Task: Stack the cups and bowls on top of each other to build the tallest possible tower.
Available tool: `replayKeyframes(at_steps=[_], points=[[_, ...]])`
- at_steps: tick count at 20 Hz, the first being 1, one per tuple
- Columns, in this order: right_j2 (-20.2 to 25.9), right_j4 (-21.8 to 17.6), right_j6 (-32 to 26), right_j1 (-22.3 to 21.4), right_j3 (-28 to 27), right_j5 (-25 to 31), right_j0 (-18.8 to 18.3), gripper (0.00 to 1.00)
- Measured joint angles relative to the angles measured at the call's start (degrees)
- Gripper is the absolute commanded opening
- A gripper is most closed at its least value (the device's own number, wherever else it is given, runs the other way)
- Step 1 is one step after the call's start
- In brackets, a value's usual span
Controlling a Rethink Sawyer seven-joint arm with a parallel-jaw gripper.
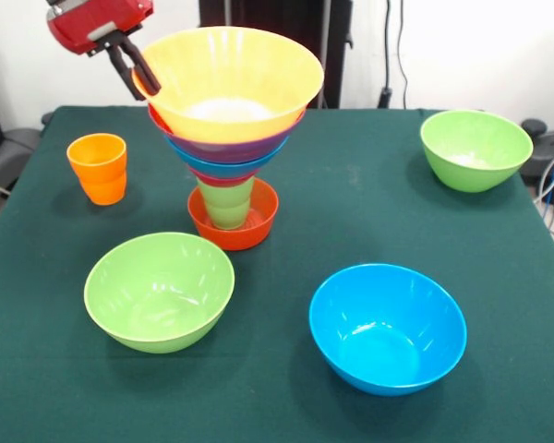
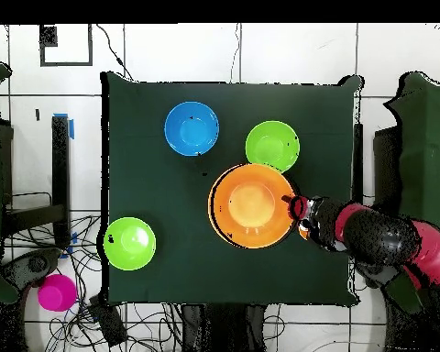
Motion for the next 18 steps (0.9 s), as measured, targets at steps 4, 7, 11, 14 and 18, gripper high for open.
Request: replayKeyframes(at_steps=[4, 7, 11, 14, 18], points=[[0.0, 0.0, 0.0, 0.6, 0.0, 0.0, 0.0, 0.00], [0.0, 0.0, 0.0, 1.1, 0.0, 0.0, 0.0, 0.00], [0.0, 0.0, 0.0, 1.3, 0.3, 0.0, -0.1, 0.00], [0.0, 0.0, 0.0, 1.3, 0.3, 0.0, -0.1, 0.00], [0.0, 0.0, 0.0, 1.3, 0.3, 0.0, -0.1, 0.00]])
